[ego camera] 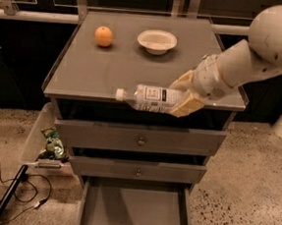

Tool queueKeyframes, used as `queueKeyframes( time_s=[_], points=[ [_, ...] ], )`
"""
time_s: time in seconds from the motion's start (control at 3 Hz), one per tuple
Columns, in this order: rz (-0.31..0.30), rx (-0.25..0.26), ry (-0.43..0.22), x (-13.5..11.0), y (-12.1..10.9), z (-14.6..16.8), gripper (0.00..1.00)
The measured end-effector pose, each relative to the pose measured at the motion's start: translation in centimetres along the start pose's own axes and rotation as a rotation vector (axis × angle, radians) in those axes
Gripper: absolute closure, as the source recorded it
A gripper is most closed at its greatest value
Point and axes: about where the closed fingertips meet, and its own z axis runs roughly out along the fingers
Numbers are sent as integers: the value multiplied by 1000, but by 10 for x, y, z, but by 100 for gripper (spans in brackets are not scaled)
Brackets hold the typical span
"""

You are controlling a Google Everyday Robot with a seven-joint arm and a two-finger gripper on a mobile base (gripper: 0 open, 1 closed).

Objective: Place blue plastic bottle into bottom drawer

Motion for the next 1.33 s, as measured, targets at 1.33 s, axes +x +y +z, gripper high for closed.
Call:
queueKeyframes(
  time_s=[1.33],
  points=[
    [122, 12, 115, 66, 125, 35, 100]
  ],
)
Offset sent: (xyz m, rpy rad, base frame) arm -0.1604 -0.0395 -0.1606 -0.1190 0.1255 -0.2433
